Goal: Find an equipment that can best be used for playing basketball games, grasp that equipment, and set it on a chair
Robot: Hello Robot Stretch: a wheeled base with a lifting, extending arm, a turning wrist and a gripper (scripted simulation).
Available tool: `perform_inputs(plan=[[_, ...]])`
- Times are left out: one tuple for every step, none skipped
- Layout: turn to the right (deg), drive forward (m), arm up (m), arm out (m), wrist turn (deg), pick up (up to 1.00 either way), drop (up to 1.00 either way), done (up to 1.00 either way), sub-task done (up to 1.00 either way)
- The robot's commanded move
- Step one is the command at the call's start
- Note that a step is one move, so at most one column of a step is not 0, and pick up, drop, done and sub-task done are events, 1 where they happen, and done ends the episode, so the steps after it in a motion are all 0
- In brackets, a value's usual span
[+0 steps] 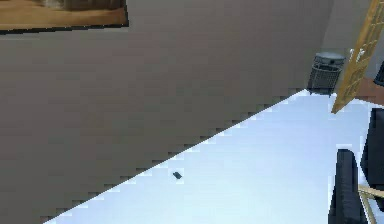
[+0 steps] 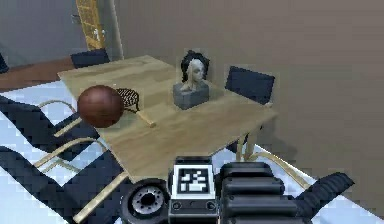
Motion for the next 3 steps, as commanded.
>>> perform_inputs(plan=[[0.0,0.10,0.00,0.00,0.0,0.00,0.00,0.00,0.00],[-15.0,0.00,0.00,0.00,0.0,0.00,0.00,0.00,0.00],[45.0,0.00,0.00,0.00,0.0,0.00,0.00,0.00,0.00]])
